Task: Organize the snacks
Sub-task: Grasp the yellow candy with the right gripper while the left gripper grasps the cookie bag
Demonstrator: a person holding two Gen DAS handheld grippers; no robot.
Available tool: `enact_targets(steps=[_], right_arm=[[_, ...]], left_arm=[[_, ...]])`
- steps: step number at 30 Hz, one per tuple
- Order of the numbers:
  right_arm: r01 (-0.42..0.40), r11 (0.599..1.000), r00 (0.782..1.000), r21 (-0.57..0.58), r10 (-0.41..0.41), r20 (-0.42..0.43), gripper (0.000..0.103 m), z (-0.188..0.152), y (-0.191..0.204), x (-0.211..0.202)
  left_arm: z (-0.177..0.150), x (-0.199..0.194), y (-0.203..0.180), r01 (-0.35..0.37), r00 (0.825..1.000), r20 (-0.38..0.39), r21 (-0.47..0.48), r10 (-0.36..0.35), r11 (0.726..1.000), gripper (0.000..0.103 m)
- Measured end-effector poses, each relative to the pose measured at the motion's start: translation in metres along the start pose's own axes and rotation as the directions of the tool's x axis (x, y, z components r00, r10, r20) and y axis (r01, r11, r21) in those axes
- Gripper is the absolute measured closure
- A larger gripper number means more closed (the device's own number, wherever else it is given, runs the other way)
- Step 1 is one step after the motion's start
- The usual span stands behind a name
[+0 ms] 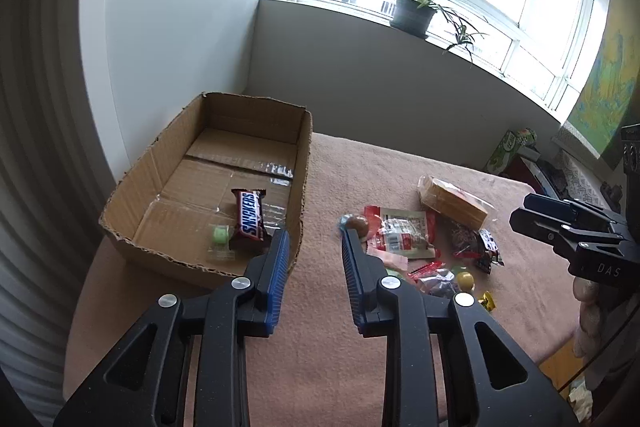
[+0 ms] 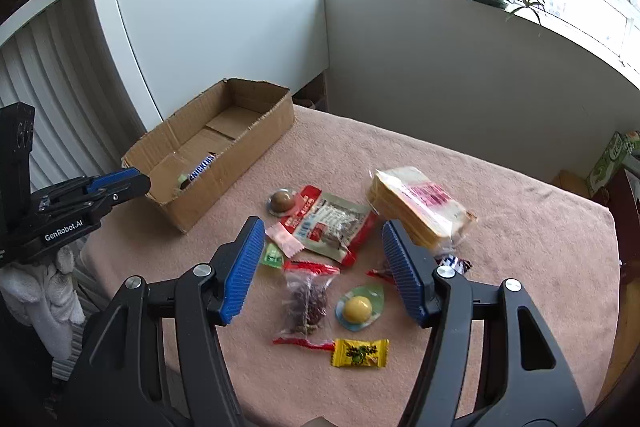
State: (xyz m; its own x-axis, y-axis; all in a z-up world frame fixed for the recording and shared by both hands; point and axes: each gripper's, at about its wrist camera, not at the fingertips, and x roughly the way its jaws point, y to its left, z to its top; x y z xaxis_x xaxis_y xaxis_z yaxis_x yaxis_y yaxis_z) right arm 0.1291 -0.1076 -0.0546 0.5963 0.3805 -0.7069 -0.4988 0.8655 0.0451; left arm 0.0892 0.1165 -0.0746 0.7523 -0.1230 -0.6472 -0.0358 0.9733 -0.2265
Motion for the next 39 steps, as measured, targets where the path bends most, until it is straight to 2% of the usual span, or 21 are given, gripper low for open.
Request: enact_targets(steps=[3,8,14,17,22,24,32,39], right_arm=[[0.026,0.998,0.999,0.050,-0.025,-0.026,0.039,-0.025,-0.019,0.001],[0.039,0.992,0.997,0.117,-0.031,-0.071,0.039,-0.065,-0.039,0.007],[-0.018,0.987,0.993,0.158,0.036,-0.111,0.039,-0.093,-0.048,0.020],[-0.060,0.981,0.992,0.184,0.079,-0.101,0.039,-0.096,-0.057,0.022],[-0.177,0.961,0.975,0.214,0.200,-0.095,0.058,-0.087,-0.067,0.034],[-0.196,0.960,0.968,0.198,0.222,-0.119,0.060,-0.083,-0.067,0.043],[-0.226,0.952,0.944,0.209,0.267,-0.196,0.060,-0.078,-0.078,0.076],[-0.248,0.954,0.929,0.168,0.284,-0.238,0.060,-0.089,-0.072,0.074]], left_arm=[[-0.008,0.006,-0.010,0.025,0.999,-0.024,-0.001,-0.025,1.000,0.068],[-0.026,0.021,-0.031,0.071,0.994,-0.082,0.002,-0.070,0.997,0.067],[-0.042,0.037,-0.059,0.119,0.983,-0.148,0.028,-0.113,0.993,0.067],[-0.047,0.041,-0.069,0.133,0.978,-0.168,0.039,-0.125,0.990,0.067],[-0.049,0.044,-0.076,0.133,0.976,-0.179,0.046,-0.123,0.990,0.067],[-0.049,0.045,-0.077,0.133,0.975,-0.185,0.044,-0.123,0.990,0.067],[-0.044,0.062,-0.091,0.153,0.964,-0.227,0.057,-0.136,0.987,0.067],[-0.043,0.087,-0.104,0.170,0.949,-0.278,0.049,-0.150,0.984,0.067]])
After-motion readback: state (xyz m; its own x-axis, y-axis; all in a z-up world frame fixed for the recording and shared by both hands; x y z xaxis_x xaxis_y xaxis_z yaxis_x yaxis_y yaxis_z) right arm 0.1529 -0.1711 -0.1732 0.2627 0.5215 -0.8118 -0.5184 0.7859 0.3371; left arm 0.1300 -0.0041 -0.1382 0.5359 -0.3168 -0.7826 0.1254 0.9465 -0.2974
